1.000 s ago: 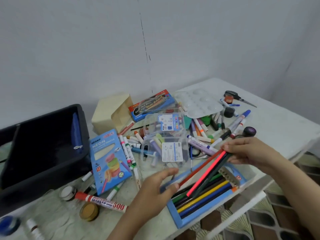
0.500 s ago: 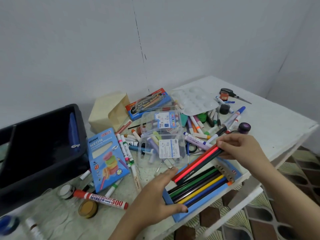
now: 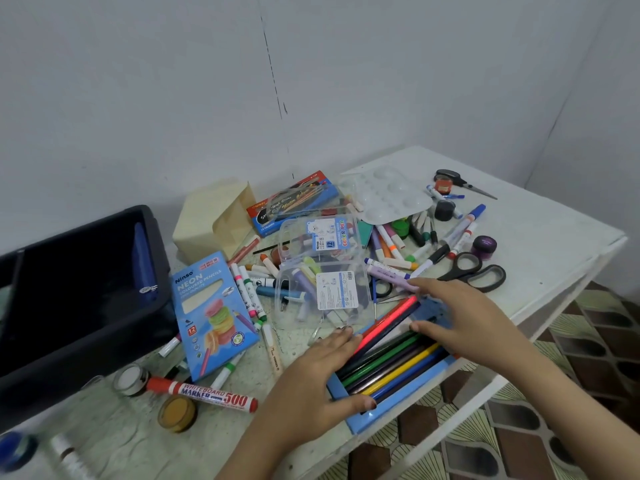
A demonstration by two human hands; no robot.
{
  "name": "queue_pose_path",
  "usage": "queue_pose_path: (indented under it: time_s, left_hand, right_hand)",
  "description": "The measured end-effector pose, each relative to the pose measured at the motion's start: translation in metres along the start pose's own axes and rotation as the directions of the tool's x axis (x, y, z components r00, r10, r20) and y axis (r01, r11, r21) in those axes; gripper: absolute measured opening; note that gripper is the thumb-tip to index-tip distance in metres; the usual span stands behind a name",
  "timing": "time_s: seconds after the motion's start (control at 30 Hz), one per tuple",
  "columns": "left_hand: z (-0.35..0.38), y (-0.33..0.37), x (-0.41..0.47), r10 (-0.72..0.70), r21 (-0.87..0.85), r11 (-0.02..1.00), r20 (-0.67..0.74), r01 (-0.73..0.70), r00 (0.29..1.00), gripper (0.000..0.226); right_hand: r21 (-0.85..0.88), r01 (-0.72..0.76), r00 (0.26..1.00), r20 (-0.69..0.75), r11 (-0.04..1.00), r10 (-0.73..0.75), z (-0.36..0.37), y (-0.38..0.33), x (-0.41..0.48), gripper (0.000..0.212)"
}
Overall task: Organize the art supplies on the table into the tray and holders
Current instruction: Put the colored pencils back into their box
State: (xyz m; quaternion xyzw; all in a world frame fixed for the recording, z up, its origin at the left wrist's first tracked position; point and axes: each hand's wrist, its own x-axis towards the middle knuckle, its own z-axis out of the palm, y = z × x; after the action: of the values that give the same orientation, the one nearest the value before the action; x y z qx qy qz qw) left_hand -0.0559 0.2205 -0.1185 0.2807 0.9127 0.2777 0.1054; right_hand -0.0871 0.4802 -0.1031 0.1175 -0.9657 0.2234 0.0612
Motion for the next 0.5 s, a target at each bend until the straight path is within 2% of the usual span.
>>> queue_pose_path:
  time_s: [0.3, 0.5]
  left_hand:
    - [0.002, -0.005, -0.001, 0.009, -0.012, 1.0, -0.018, -0.009, 1.0, 0.076]
    - [0.001, -0.006, -0.001, 0.012, -0.03, 0.999, -0.016, -0.012, 1.0, 0.075]
  right_hand:
    - [0.037, -0.014, 0.994, 0.106, 0.999, 0.01, -0.013, 0.01, -0.008, 0.07]
    - [0.131, -0.047, 0.999, 0.01, 0.99, 0.046, -0.015, 0.005, -0.005, 0.056]
